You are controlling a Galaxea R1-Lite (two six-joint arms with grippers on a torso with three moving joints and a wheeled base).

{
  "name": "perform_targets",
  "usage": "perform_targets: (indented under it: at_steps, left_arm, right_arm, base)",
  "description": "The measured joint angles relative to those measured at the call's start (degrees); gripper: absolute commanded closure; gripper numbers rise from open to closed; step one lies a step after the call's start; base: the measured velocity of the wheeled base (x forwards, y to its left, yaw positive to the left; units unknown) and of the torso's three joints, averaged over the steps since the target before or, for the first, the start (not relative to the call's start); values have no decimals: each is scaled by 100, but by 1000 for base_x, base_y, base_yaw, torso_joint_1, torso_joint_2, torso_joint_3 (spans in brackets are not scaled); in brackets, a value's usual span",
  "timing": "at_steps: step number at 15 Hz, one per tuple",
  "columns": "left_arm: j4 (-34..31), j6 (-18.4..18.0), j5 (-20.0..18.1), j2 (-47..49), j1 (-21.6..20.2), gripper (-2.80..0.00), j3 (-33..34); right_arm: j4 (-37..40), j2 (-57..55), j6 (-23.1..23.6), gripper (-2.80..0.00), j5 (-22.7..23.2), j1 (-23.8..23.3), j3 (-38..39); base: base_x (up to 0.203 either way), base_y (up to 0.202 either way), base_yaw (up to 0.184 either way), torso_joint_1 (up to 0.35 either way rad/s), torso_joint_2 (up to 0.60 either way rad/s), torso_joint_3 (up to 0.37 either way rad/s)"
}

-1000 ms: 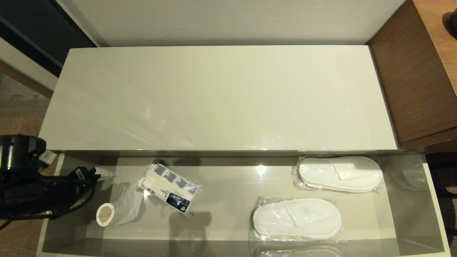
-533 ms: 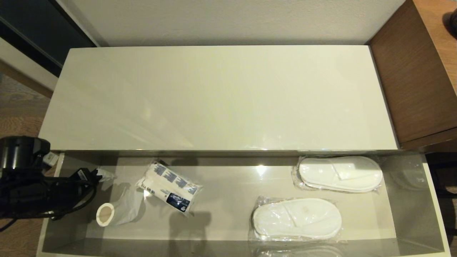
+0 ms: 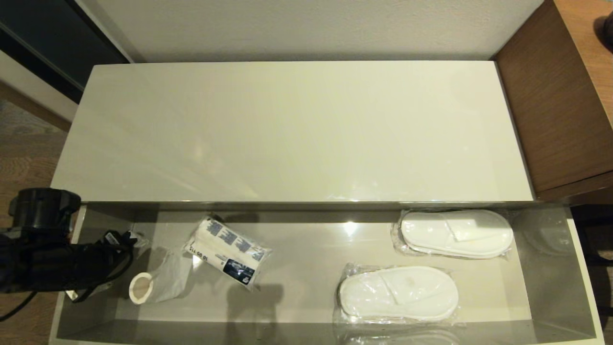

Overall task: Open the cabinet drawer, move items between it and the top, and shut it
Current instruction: Take out the roll paper from the drawer

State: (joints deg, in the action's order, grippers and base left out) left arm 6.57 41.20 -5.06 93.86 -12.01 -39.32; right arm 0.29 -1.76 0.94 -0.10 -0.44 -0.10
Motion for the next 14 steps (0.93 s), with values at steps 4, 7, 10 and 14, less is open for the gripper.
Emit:
perform_targets:
  at_steps: [4,7,10,14]
  left_arm:
    - [-154,208,51,153,-9,-280,-83]
    - [-184,520,52,304,-15,-280,-209]
    - [-168,626,54,402,-20,-280,-233]
    - [-128,711,68,500,-26,-280,-199]
  right_arm:
    - [-2,0,0,0,0,0,0]
    - [-2,0,0,0,0,0,0]
    - [-2,0,0,0,0,0,0]
    - [1,0,1,0,1,0,0]
  base:
    - [0,0,0,0,0,0]
    - [0,0,0,0,0,0]
    - [0,0,0,0,0,0]
    - [0,0,0,0,0,0]
